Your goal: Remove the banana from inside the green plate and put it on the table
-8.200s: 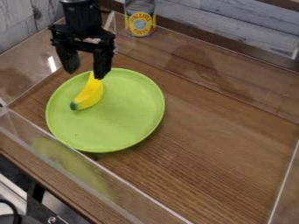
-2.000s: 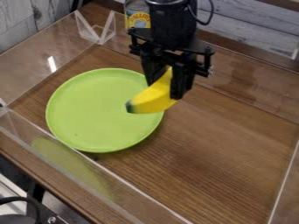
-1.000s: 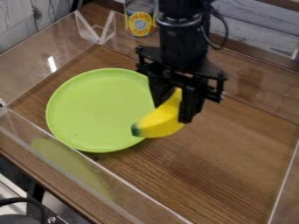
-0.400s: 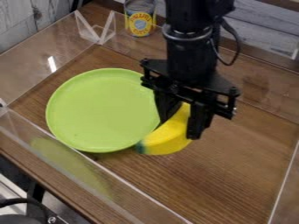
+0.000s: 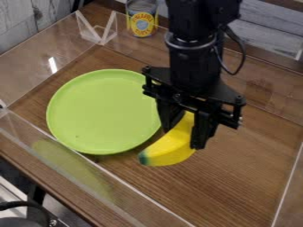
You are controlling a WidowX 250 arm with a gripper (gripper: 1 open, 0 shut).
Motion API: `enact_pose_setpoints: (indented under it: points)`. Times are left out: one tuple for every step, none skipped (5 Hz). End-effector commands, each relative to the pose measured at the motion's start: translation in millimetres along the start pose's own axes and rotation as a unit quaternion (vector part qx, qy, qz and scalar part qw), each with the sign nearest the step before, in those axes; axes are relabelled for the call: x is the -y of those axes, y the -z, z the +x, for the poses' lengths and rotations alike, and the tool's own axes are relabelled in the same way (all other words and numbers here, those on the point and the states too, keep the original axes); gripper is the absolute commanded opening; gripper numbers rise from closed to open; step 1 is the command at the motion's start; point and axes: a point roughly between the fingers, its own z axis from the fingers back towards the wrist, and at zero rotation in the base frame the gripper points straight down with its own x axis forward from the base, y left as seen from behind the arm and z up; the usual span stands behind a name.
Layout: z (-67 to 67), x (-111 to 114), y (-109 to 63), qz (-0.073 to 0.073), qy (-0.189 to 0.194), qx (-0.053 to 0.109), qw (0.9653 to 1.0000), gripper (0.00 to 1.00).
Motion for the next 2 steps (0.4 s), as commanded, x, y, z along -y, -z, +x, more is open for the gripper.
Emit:
enact_pose_setpoints:
  points:
    - [-1.3,5.5,-7.8,-0.007,0.004,0.02,0.9998,0.0]
    - [-3.2,7.8,-6.8,-0.009,0.004,0.021,0.9997,0.0]
